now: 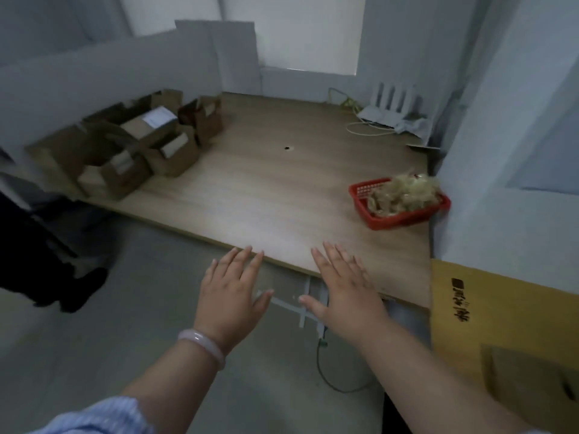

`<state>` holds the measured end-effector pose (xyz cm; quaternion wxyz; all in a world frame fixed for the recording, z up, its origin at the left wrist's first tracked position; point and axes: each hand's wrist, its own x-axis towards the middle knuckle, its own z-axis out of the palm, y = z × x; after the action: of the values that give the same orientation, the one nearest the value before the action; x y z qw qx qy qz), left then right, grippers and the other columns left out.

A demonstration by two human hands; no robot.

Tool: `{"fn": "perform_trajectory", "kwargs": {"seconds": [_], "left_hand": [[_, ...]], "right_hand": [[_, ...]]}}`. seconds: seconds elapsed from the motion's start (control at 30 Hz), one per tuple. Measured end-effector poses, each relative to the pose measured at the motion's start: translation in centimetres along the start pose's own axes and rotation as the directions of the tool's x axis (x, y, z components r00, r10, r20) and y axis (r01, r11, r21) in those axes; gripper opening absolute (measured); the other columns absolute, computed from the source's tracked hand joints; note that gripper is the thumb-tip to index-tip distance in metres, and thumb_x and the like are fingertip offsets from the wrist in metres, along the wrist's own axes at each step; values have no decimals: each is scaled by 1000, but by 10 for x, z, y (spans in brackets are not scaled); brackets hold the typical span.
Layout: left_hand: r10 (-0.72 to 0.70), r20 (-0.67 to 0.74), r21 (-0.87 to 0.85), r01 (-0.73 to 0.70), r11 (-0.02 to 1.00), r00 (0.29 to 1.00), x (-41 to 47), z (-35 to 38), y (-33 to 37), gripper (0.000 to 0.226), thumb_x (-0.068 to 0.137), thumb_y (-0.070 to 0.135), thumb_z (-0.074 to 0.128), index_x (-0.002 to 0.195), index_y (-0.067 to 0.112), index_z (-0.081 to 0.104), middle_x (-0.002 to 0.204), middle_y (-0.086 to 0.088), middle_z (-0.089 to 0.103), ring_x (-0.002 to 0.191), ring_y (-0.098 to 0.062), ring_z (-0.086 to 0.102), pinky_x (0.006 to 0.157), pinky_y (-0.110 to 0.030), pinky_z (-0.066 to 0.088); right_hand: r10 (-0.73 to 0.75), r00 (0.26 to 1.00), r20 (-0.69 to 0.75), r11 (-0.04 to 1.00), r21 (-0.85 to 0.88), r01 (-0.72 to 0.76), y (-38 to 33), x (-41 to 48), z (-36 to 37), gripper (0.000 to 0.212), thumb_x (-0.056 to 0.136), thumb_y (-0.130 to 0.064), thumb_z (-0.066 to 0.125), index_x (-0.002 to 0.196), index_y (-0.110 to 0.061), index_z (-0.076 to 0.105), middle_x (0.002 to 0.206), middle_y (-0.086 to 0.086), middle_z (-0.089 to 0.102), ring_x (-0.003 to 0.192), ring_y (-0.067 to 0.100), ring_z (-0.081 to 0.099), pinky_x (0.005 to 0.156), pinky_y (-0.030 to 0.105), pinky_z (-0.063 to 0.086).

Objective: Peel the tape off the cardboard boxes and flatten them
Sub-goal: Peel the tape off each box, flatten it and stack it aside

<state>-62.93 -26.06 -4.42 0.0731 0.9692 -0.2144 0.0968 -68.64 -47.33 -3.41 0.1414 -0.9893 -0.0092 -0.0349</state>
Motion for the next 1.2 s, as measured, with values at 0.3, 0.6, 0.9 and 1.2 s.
{"fn": "perform_trajectory", "kwargs": {"seconds": [0.3,0.6,0.9,1.2], "left_hand": [[-159,-96,-12,158,987,983,53,-28,-160,69,81,60,38,139,24,44,142,0,48,131,-22,43,107,-47,34],[-217,-108,-6,218,976,970,176,-12,-264,67,84,56,52,143,26,39,146,0,43,134,-22,40,109,-43,32],[-307,-66,-47,304,951,949,297,7,-350,70,89,59,44,149,33,20,156,6,22,144,-16,18,118,-39,16],[-275,107,-62,282,957,956,410,60,-439,71,90,59,42,150,33,14,157,8,18,144,-14,13,118,-39,11]], "right_hand": [[-81,997,-7,996,27,81,-127,141,24,81,91,-64,34,149,-34,-13,157,-10,-20,143,9,-21,116,32,-15],[-121,993,8,991,49,121,-163,320,54,81,89,-65,37,150,-35,-7,159,-10,-13,144,8,-17,115,30,-14],[-182,983,29,981,70,180,-180,479,65,80,90,-63,38,151,-33,-4,159,-8,-9,145,9,-14,115,29,-11],[-49,995,86,998,49,45,-182,577,108,77,91,-61,37,149,-37,-7,159,-11,-11,144,7,-15,113,26,-11]]}}
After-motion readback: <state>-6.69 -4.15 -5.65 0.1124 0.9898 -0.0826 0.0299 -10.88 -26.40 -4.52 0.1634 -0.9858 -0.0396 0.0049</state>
